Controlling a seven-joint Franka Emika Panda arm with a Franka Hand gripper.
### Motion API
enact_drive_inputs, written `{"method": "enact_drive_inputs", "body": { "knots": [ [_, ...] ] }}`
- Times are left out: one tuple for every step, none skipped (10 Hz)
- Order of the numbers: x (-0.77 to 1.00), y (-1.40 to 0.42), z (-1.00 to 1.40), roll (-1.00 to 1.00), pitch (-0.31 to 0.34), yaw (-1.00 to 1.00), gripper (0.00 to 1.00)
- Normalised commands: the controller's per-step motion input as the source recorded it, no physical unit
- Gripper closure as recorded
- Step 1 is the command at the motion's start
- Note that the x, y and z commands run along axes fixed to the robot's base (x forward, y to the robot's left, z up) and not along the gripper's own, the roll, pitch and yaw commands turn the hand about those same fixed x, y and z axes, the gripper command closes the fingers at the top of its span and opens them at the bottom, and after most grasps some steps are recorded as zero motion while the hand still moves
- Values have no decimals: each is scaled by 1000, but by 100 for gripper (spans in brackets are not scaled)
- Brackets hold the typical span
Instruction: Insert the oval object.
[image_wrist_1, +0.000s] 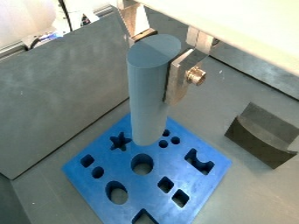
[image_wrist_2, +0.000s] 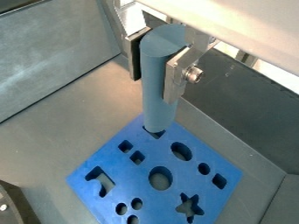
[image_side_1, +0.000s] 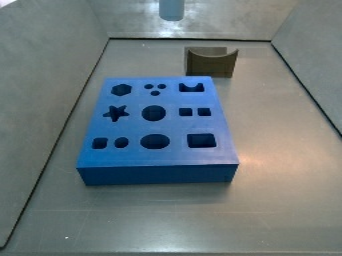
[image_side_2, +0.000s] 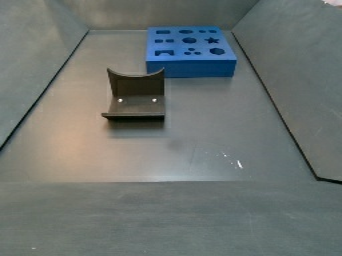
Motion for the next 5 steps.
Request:
{"method": "enact_drive_inputs", "body": {
  "knots": [
    [0,69,0,-49,0,0,100],
    [-243,-220,-246,-53,-220,-606,100],
    [0,-100,-163,0,-84,-966,100],
    [0,-117,-149,0,-20,-1000,100],
    [0,-214,-474,3,-64,-971,100]
  ]
}}
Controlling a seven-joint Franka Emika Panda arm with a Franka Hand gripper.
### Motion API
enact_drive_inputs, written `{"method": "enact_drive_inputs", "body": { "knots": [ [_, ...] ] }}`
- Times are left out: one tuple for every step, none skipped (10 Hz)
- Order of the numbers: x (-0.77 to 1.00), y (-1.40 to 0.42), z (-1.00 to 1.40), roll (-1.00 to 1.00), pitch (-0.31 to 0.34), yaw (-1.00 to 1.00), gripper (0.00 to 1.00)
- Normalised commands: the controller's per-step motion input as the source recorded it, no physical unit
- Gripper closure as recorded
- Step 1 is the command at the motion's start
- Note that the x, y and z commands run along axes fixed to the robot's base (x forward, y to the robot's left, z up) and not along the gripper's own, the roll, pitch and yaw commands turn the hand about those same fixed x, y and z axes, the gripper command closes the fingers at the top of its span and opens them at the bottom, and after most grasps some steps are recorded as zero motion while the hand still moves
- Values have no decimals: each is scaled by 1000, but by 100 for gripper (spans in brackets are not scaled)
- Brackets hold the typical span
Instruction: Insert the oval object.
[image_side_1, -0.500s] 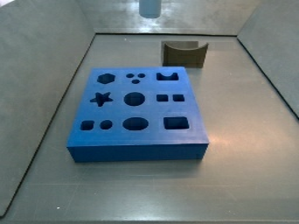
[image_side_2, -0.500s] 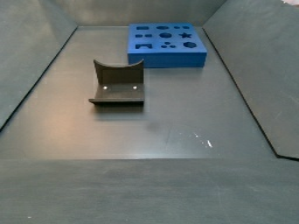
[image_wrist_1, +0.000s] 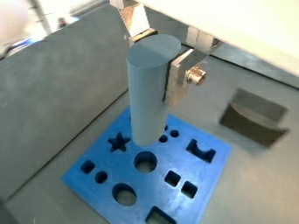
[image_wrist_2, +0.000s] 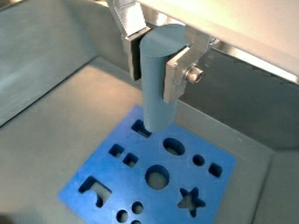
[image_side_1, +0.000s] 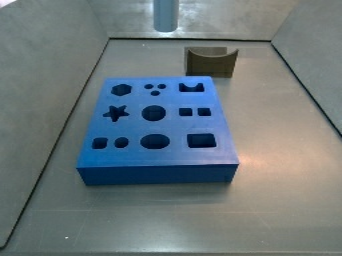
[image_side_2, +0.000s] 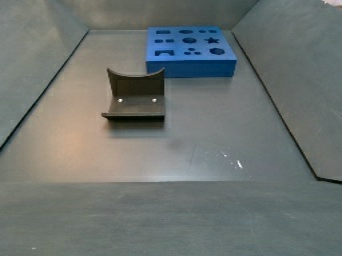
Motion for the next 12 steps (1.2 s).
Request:
{"method": "enact_drive_inputs", "body": {
  "knots": [
    [0,-246,-589,30,-90,-957,100],
    [0,-243,-603,37,-86,-966,100],
    [0,-260,-854,106,-103,-917,100],
    [0,-266,-866,110,-99,-914,100],
    [0,-266,-866,111,-99,-917,100],
    [0,-214,-866,107,-57,-960,100],
    [0,-89,-743,71,0,-1000,100],
    [0,-57,-711,80,0,-1000,100],
    [0,-137,-471,-9,-119,-954,100],
    [0,-134,-249,-30,-69,-951,100],
    [0,-157,0,0,-11,-969,100],
    [0,-126,0,0,0,-991,100]
  ]
}}
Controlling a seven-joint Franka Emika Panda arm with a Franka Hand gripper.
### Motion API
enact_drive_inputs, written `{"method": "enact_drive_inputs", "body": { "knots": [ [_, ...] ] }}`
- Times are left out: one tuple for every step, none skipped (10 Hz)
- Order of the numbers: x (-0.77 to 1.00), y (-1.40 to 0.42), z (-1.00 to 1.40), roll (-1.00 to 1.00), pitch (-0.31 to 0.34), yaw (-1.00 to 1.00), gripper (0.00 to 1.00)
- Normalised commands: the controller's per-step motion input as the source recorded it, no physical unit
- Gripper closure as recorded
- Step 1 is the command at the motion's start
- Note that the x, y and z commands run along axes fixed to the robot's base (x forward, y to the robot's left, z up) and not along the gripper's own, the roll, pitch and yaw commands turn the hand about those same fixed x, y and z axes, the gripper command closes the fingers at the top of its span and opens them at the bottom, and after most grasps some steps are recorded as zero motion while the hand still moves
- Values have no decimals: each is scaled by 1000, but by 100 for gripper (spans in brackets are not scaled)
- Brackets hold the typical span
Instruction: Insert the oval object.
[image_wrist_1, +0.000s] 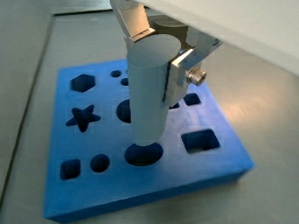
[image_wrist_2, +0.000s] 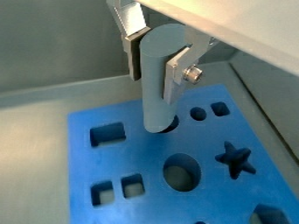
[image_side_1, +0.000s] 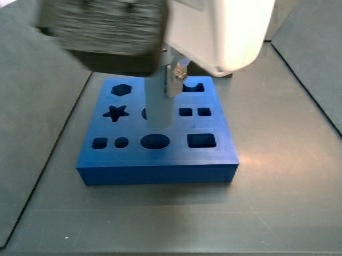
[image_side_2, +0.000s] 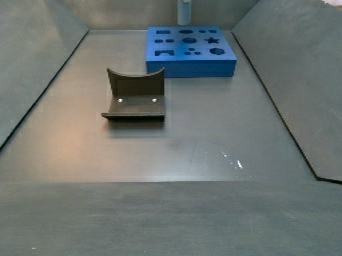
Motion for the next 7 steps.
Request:
{"method": "enact_drive_inputs", "body": {
  "knots": [
    [0,-111,3,0,0,-1000,100],
    [0,-74,0,0,-20,-1000,100],
    [0,-29,0,0,-11,-1000,100],
    [0,-20,0,0,-3,-1000,100],
    [0,0,0,0,-3,-1000,100],
    [0,0,-49,0,-6,-1000,100],
    [0,0,-314,0,-6,-1000,100]
  ]
}}
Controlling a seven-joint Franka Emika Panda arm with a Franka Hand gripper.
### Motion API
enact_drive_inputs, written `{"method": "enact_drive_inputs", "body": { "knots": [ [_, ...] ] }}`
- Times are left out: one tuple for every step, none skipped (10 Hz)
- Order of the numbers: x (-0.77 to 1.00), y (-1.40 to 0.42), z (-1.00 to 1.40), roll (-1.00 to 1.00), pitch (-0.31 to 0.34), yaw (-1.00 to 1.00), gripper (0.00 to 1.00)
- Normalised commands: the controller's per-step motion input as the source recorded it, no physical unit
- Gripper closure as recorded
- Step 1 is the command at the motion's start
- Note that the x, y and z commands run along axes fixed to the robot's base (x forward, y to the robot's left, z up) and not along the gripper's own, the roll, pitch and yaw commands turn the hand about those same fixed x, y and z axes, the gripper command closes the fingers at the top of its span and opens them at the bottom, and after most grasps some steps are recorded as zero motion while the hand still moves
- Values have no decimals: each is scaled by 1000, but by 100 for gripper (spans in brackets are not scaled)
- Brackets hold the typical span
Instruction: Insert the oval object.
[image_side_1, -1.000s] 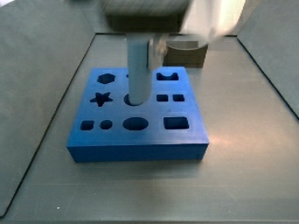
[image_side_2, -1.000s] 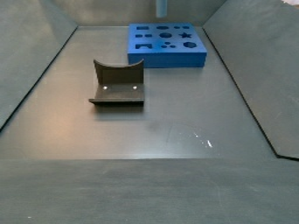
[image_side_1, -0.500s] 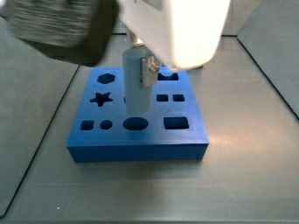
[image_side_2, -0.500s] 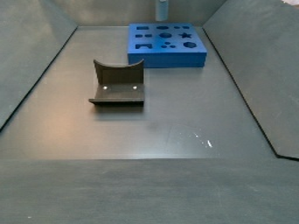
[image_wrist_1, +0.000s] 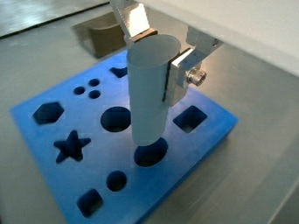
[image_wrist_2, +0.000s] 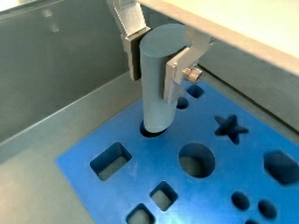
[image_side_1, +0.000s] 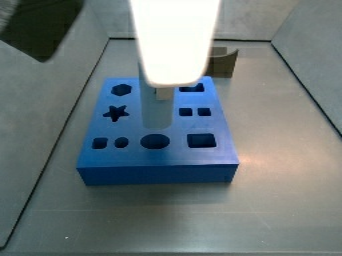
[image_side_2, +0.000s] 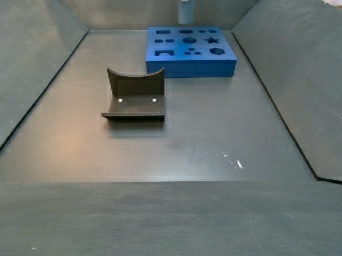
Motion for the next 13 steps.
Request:
{"method": "enact_drive_inputs", "body": {
  "knots": [
    [0,-57,-546,0,-81,-1000,100],
    [-220,-186,-586,-87,-33,-711,100],
    [0,0,-17,-39,0,-163,100],
    [0,3,0,-6,0,0,100],
    [0,0,-31,0,0,-23,100],
    [0,-14,-217,-87,-44,-37,100],
    [211,0,-269,-24,0,0,100],
    [217,0,-249,0,0,0,100],
    [140,-11,-257,0,0,0,100],
    [0,-40,-237,-59,-34,0,100],
    [-137,-6,-229,-76,-76,0,100],
    [-100,-17,-263,-67,-81,0,100],
    [0,-29,-346,-1,-61,0,100]
  ]
}}
